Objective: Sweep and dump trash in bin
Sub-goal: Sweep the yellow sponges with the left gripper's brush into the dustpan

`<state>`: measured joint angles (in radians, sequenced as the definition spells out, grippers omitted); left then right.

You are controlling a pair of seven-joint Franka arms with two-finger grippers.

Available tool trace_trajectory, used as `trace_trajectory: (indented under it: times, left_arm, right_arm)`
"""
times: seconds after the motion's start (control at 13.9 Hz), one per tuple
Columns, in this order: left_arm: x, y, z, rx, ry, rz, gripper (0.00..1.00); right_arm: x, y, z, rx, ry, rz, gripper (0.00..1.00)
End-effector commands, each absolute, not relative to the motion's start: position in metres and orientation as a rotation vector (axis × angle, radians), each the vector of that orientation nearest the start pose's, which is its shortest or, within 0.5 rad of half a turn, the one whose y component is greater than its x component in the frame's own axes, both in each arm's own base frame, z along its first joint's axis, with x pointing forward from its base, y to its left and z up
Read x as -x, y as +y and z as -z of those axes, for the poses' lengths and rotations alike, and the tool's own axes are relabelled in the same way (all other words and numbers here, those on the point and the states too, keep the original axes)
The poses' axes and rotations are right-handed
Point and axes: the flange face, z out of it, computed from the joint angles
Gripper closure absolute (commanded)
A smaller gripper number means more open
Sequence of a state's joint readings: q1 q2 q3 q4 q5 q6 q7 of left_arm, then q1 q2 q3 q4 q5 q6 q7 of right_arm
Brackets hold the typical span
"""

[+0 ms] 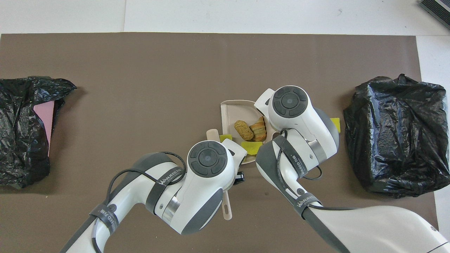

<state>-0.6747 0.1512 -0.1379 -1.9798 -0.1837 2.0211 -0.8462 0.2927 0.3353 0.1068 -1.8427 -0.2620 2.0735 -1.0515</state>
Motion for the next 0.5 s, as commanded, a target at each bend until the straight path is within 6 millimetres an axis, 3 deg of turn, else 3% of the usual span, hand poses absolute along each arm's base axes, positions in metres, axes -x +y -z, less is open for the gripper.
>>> trace_trajectory:
  times: [0.0,0.14,0.43]
  left_arm:
    - [-0.360,-0.419,-0.389,3.084,-0.222,-0.271,1.00]
    - [-0.339,-0.420,-0.387,3.043,-0.216,-0.259,1.00]
    - [-0.321,-0.403,-0.370,3.044,-0.194,-0.239,1.00]
  right_arm:
    - [-0.581,0.216,-0.337,-2.047,2.150,0.199,1.00]
    - [-0.582,0.217,-0.337,-2.047,2.150,0.197,1.00]
    - [-0.581,0.217,-0.337,-2.047,2.150,0.199,1.00]
